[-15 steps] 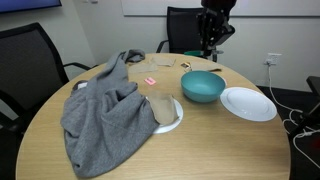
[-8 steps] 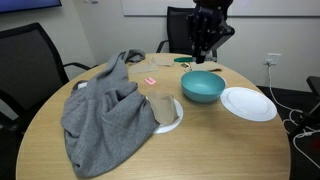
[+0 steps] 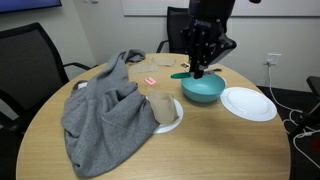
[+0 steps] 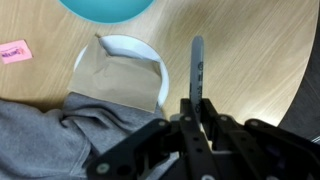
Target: Remove the marker from the bowl and put it on the table
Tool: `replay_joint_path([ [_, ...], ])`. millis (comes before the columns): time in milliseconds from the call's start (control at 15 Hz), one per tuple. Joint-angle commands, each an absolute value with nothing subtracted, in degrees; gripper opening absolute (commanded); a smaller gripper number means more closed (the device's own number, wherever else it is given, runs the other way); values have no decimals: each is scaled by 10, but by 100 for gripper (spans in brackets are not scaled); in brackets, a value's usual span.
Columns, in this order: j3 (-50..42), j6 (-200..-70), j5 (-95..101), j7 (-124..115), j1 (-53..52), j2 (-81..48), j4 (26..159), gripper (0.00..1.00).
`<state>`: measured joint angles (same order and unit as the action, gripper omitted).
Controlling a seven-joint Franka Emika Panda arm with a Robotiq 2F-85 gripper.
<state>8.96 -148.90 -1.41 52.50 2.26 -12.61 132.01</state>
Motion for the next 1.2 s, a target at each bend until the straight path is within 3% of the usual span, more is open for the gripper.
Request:
replay_joint_path([
  [0,86,-1487,-15,525,18,-127,1317,14],
  [200,86,-1486,-15,525,18,-128,1316,14],
  [267,81,-1484,-4,503,12,-135,1308,4],
  [1133,115,-1474,-15,388,-25,-234,1229,4],
])
